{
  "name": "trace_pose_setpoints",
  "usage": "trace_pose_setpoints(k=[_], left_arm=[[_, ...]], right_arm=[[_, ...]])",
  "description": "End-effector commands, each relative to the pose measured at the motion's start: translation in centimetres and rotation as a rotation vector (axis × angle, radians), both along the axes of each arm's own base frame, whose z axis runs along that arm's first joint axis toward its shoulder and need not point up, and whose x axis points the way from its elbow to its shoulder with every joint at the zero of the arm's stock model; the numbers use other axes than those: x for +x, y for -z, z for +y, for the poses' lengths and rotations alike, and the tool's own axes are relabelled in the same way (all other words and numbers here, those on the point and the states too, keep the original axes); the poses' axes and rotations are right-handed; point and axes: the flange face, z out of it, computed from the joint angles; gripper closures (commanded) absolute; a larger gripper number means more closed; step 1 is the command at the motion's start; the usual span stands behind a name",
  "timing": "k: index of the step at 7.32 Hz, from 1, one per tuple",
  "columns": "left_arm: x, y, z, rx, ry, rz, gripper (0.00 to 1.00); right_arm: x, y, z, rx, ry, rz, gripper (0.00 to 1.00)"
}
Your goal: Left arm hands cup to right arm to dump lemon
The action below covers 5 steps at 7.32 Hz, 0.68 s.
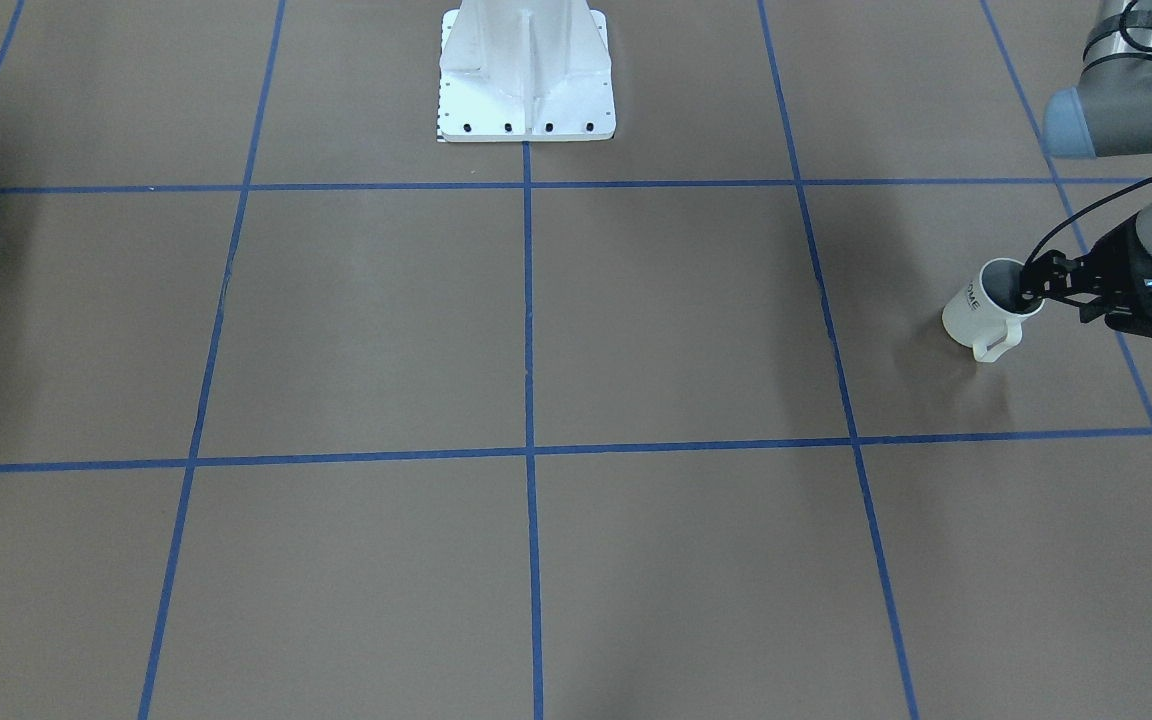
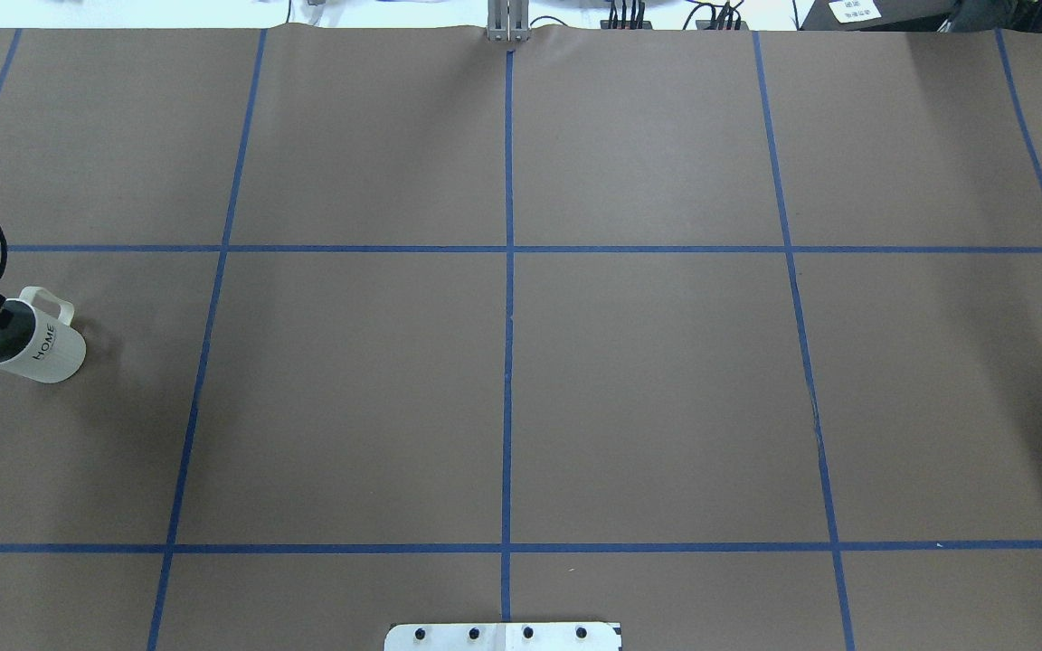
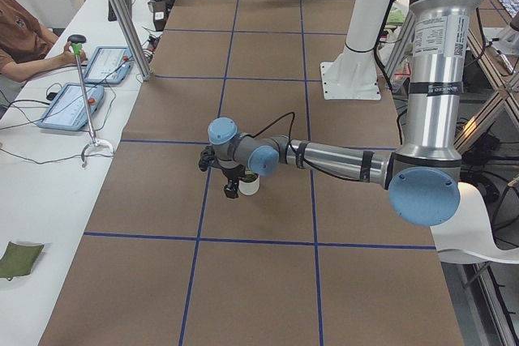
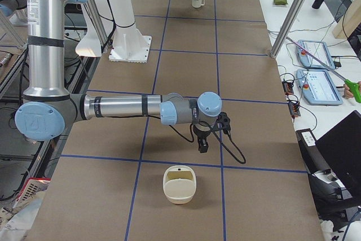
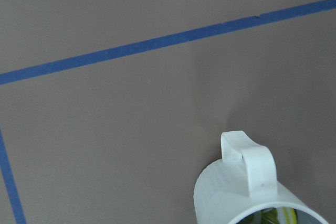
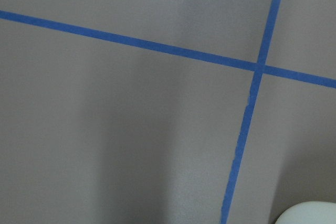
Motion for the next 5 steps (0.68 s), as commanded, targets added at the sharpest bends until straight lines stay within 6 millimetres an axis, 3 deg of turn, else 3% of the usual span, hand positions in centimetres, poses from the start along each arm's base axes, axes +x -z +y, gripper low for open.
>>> trace_pose_setpoints(k=[1,3,4,5], left_arm=[[0.7,0.3,0.0,-0.053,0.004,0.035,1.0],[1.6,3.6,-0.6,-0.139,0.052,0.119,1.0],[1.9,6.4,-1.4,-0.13,0.05,0.143,1.0],[2.7,11.1,-3.0,-0.182,0.086,0.131,1.0]], right_arm=[[-0.1,0.1,0.0,0.001,0.002,-0.002,0.0],[-0.5,0.1,-0.1,-0.001,0.007,-0.002,0.0],[-0.5,0.4,-0.3,0.004,0.006,-0.003,0.0],[-1.3,1.9,-1.3,0.002,-0.012,-0.008,0.0]])
